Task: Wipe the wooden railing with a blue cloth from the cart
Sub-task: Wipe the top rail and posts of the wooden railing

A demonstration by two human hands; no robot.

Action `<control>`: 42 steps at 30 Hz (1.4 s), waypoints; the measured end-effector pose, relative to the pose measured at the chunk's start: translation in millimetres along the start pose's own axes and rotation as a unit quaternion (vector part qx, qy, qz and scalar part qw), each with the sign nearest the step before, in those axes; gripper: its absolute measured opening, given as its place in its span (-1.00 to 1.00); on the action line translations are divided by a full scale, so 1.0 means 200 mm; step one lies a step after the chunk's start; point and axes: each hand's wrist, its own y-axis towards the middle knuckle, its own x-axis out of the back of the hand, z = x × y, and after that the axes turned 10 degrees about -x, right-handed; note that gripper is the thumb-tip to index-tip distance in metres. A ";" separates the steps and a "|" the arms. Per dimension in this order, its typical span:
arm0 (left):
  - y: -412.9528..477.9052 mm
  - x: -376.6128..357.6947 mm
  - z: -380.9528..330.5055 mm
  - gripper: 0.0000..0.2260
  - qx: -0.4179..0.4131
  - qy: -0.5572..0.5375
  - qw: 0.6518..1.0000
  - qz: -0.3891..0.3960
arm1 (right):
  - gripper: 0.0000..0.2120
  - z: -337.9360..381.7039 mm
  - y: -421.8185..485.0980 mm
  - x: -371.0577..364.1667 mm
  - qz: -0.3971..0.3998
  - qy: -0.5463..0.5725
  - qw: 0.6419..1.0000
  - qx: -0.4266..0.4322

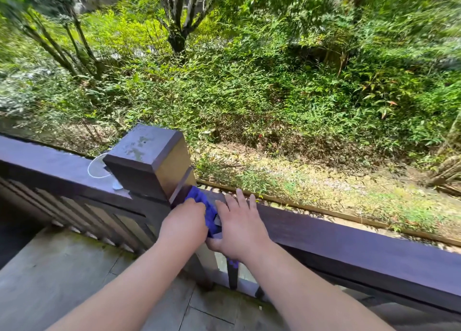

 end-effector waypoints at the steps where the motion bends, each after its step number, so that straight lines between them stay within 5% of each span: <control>1: 0.00 0.00 0.00 -0.78 0.000 -0.016 1.000 -0.007 | -0.15 -0.01 0.00 0.01 -0.004 0.002 1.000 0.003; 10: 0.06 0.19 -0.13 -0.88 -0.087 -0.043 0.993 -0.064 | -0.76 -0.10 -0.03 0.22 -0.048 0.036 0.997 -0.047; 20: 0.07 0.28 -0.03 -0.73 -0.115 -0.009 0.993 0.004 | -0.61 -0.33 -0.20 0.41 -0.044 0.115 0.981 -0.148; 28: 0.10 0.19 -0.12 -0.65 -0.183 -0.038 0.981 0.041 | -0.86 -0.51 -0.39 0.40 -0.042 0.064 0.963 -0.258; 32: 0.05 0.05 -0.24 -0.76 -0.231 -0.049 0.970 0.049 | -0.73 -0.53 -0.48 0.26 -0.061 0.026 0.961 -0.267; 37: -0.01 -0.07 -0.35 -0.77 -0.222 -0.027 0.973 -0.050 | -0.37 -0.64 -0.59 0.09 0.033 -0.003 0.958 -0.285; 42: -0.05 -0.13 -0.52 -0.85 -0.259 -0.107 0.955 -0.102 | -0.16 -0.79 -0.67 0.02 0.002 -0.027 0.960 -0.278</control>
